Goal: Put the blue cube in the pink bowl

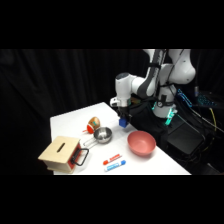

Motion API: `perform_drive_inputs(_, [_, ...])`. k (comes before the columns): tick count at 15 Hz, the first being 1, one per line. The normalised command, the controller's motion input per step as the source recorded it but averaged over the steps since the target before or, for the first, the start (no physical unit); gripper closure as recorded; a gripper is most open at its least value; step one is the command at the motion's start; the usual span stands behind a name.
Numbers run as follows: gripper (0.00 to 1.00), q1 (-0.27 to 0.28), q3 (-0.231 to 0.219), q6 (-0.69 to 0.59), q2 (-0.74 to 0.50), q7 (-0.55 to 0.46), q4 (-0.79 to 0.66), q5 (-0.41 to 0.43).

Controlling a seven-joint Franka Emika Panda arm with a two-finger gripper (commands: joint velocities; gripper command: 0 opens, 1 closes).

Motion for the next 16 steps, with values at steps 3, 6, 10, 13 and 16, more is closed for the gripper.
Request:
perform_drive_inputs(3, [0.69, 0.121, -0.150, -0.63, -0.82, 0.05, -0.12, -0.033])
perform_drive_inputs(6, [0.69, 0.082, -0.136, -0.61, -0.67, 0.06, 0.05, -0.060])
perform_drive_inputs(10, [0.69, 0.080, -0.121, -0.51, -0.41, 0.04, 0.22, -0.028])
perform_drive_inputs(13, [0.69, 0.089, -0.074, -0.40, -0.25, 0.09, 0.26, -0.039])
perform_drive_inputs(16, [0.69, 0.135, -0.015, -0.25, -0.08, 0.16, 0.22, -0.024])
